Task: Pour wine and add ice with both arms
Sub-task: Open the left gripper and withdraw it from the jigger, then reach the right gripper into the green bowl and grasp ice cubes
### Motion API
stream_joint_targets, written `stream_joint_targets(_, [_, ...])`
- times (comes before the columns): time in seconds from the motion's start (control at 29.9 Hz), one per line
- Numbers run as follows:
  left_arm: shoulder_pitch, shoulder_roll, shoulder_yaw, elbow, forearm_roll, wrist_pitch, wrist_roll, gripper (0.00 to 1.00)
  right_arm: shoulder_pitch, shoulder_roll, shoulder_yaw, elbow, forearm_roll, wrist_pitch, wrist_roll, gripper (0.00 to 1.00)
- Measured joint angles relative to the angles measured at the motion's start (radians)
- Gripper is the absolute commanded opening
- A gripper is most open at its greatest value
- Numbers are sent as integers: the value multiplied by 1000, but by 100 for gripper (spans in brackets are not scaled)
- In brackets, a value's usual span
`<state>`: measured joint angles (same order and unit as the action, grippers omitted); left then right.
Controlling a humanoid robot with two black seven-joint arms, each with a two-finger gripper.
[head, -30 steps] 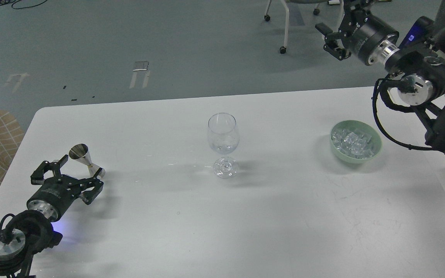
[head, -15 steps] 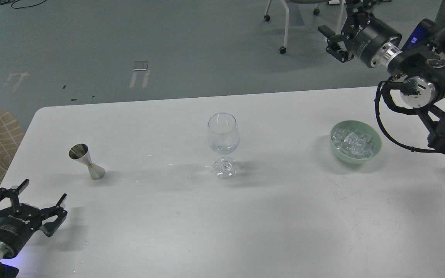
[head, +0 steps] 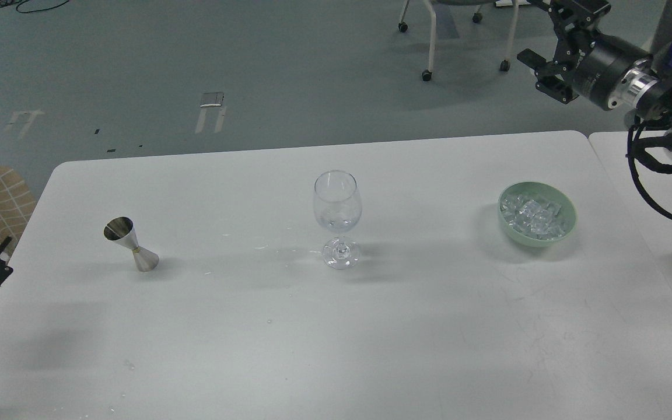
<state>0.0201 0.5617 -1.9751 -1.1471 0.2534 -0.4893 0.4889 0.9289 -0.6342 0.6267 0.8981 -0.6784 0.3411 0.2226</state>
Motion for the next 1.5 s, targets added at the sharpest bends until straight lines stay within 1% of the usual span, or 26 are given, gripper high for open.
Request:
stream_joint_targets(0.13, [-131,-9,19,-23,208,0,0,97,-35,-45,-3,62,-204,-45,1,100])
stream_joint_targets(0.3, [-265,-50,124,-47,331,0,-2,98,-99,-97,-3,156,-465,-134,4,100])
stream_joint_targets(0.47, [-395,-57,257,-43,426,27,-6,97,-172,-158,-3,238,-675,-233,34,100])
stream_joint_targets(0.53, [-438,-57,309,-36,481,42,-20,97,-205,-176,-3,257,-753,-282,46,100])
stream_joint_targets(0.57, [-458,-57,335,-33,516,47,-42,97,-223,-182,-3,265,-788,-306,50,100])
stream_joint_targets(0.63, [-483,-57,373,-28,577,60,-103,97,-265,-192,-3,277,-866,-358,59,100])
stream_joint_targets(0.67, [-491,-61,392,-26,608,80,-148,97,-285,-194,-3,278,-906,-384,64,100])
stream_joint_targets(0.74, [-499,-71,418,-24,642,124,-214,97,-327,-195,-3,278,-976,-429,74,100])
stream_joint_targets(0.9, [-523,-137,483,-23,662,332,-402,97,-428,-193,-4,271,-1075,-512,93,100])
stream_joint_targets(0.97, [-530,-147,513,-23,663,389,-445,97,-449,-191,-4,270,-1096,-524,95,100])
stream_joint_targets(1.0, [-534,-149,533,-23,663,409,-458,97,-458,-190,-5,266,-1110,-526,97,99])
stream_joint_targets(1.07, [-540,-153,566,-24,661,425,-468,97,-472,-184,-5,240,-1148,-529,98,100])
stream_joint_targets(1.24, [-542,-171,595,-26,658,433,-471,97,-474,-143,-6,160,-1219,-530,98,99])
stream_joint_targets(1.4, [-543,-190,597,-29,658,433,-471,97,-462,-103,-14,124,-1228,-521,98,97])
stream_joint_targets(1.5, [-542,-193,598,-31,658,433,-471,97,-430,-76,-59,103,-1228,-519,98,90])
